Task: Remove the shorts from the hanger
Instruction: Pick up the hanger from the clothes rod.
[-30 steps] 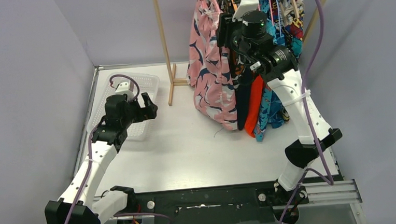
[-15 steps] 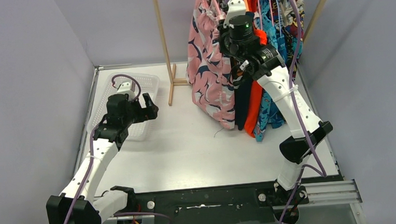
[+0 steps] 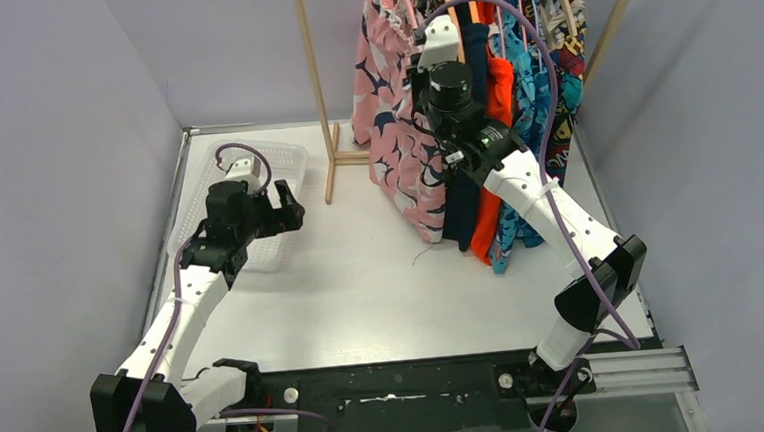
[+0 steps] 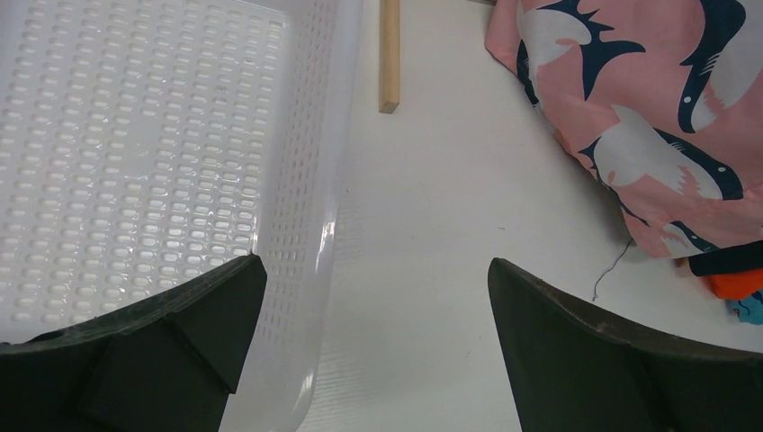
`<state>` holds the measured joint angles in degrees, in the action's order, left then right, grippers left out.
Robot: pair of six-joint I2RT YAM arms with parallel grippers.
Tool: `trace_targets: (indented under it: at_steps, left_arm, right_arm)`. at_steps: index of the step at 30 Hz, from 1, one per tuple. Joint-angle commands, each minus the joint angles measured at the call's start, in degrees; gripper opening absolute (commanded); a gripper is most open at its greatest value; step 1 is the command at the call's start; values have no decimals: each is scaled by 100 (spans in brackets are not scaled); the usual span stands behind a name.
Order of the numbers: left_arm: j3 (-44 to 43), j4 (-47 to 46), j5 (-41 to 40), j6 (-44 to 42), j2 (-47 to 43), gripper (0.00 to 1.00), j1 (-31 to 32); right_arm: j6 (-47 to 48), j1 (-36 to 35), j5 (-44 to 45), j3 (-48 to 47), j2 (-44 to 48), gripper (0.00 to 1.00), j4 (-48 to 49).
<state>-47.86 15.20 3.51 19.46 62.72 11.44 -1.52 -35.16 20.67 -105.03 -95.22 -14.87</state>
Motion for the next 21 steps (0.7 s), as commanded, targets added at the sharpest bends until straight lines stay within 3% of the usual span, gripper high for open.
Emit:
trace_targets:
  at_steps: [1,5,21]
  left_arm:
    - [-176,-176,114,-30,-63,97,-55]
    - [-182,-183,137,-17,-83,97,-63]
    - [-164,-202,168,5,-66,97,-101]
  right_arm:
    - [460,-202,415,93,187,0,1626]
    - [668,-355,648,217,251,0,1924]
    - [752,-661,907,-610,190,0,1114]
